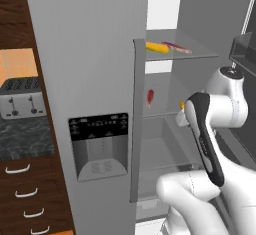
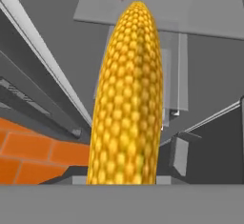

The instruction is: Place one corn and one steak in each tupperware on the nearby counter, to pack two identical lunches.

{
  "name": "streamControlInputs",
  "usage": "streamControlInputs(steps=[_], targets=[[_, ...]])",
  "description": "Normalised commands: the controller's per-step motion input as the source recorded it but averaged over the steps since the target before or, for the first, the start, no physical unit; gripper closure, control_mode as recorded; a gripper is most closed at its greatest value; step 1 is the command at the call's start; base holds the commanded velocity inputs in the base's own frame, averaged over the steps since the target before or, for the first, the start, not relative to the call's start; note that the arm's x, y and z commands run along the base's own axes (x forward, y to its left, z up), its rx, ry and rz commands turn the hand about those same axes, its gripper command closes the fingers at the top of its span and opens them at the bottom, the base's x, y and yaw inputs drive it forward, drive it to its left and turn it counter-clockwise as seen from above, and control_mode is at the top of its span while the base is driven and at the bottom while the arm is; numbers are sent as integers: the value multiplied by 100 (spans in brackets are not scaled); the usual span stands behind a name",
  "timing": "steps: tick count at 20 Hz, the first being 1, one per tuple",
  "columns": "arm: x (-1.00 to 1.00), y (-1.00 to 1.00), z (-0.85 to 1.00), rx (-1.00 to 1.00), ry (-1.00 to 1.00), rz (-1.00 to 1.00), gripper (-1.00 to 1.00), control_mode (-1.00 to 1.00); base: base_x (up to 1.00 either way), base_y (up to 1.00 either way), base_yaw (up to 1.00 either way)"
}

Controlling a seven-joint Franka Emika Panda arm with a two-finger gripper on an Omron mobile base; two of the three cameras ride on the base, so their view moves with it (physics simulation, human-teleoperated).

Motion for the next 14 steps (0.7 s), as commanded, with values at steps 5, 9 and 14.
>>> streamControlInputs(steps=[5,9,14], targets=[[-14,0,0,0,-1,0,100,100,-56,63,2],[0,0,0,0,0,0,100,100,-36,100,0],[0,0,0,0,0,0,100,100,-16,100,0]])
